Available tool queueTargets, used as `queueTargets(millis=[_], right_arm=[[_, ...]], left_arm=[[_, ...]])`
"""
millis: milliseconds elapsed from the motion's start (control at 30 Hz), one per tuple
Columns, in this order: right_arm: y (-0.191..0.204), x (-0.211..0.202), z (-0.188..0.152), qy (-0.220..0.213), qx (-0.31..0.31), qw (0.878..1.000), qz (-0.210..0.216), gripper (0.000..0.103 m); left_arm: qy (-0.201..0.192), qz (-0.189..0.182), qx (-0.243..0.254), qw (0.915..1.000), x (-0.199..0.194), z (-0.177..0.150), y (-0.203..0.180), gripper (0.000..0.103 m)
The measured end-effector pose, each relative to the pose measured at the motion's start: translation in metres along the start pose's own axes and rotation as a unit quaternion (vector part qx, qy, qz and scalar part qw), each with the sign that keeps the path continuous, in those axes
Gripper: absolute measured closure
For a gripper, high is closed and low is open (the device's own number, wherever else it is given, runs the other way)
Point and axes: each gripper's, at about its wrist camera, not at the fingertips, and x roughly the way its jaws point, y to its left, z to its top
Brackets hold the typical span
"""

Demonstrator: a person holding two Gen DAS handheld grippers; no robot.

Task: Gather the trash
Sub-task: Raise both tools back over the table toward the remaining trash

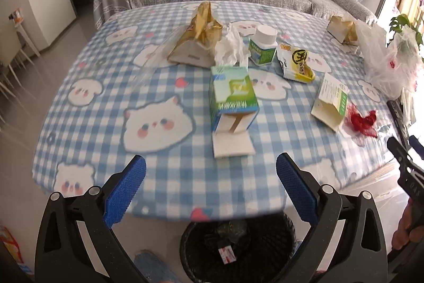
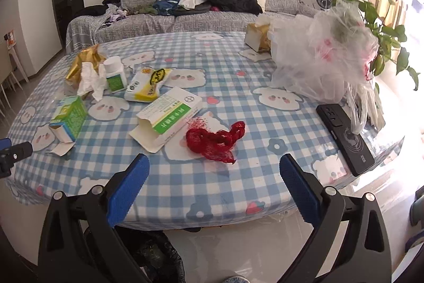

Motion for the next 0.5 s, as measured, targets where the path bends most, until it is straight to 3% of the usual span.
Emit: queueTargets(millis=[300, 500], right_arm=[[-0.009, 0.038, 0.016, 0.022, 0.006, 1.000, -0.004, 0.009], [-0.008, 0.059, 0.024, 0.034, 0.019, 0.999, -0.007, 0.014]], left_arm=[[0.017, -0.007, 0.001, 0.9998, 0.040, 0.024, -0.005, 0.007], [0.025, -0.013, 0.011, 0.9995, 0.058, 0.036, -0.008, 0.011]])
